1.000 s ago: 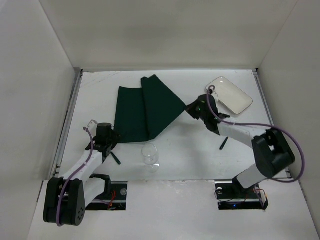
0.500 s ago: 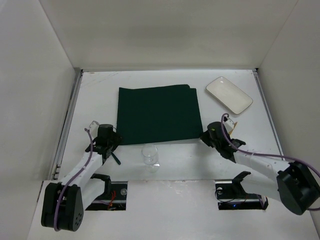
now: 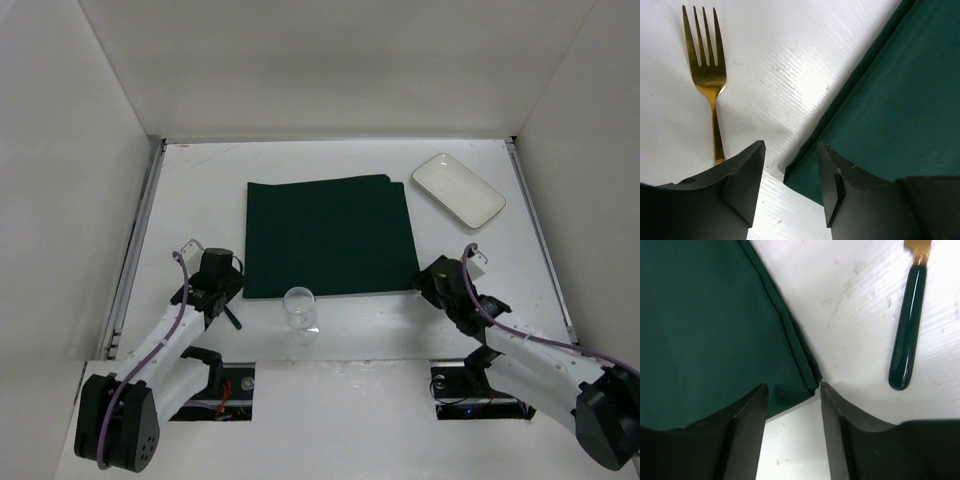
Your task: Set the dinner table for one person
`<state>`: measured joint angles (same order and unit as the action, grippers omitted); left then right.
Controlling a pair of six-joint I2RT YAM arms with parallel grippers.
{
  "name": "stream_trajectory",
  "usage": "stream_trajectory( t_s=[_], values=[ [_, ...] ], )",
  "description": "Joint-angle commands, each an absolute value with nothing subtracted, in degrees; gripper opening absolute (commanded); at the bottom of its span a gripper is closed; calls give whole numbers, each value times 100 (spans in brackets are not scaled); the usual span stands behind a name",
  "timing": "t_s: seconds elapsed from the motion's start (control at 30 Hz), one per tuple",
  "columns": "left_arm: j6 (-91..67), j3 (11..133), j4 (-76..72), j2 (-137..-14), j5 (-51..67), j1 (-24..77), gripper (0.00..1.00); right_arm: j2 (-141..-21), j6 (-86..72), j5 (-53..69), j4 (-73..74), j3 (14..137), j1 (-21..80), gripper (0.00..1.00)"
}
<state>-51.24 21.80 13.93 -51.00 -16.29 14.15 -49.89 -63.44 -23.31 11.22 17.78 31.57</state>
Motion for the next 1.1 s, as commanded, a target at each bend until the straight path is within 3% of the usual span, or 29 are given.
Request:
stream_trajectory(
  t_s=[0.0,0.33,0.43,0.57,0.67,0.8,0.93,1.07],
  values=[
    [-4878,2417,1398,-5360,-1714,1480,44,-4650,-5908,-2479,1186,1907,2967,56],
    [-4808,2637,809,-6424,-1547,1674,38,-5738,-5589,-1934,748,2206,3054,59],
    [-4878,2549,537,-6530,-1547,1674,28,-6046,-5616,-1933,414,2153,3063,50],
    [-4939,2505,203,-6767,-1503,1683,18,-6336,-5546,-1846,246,2302,2897,27],
    [-4966,2496,80,-6873,-1503,1648,16,-6617,-5388,-1767,97,2478,2782,21],
    [-4992,2496,0,-6908,-1477,1578,15,-6776,-5353,-1775,9,2566,2773,23],
    [-4957,2453,53,-6768,-1582,1630,23,-6759,-5317,-1740,0,2566,2702,37],
    [-4931,2373,79,-6382,-1696,1420,29,-6575,-5326,-1688,158,2514,2772,36]
  ],
)
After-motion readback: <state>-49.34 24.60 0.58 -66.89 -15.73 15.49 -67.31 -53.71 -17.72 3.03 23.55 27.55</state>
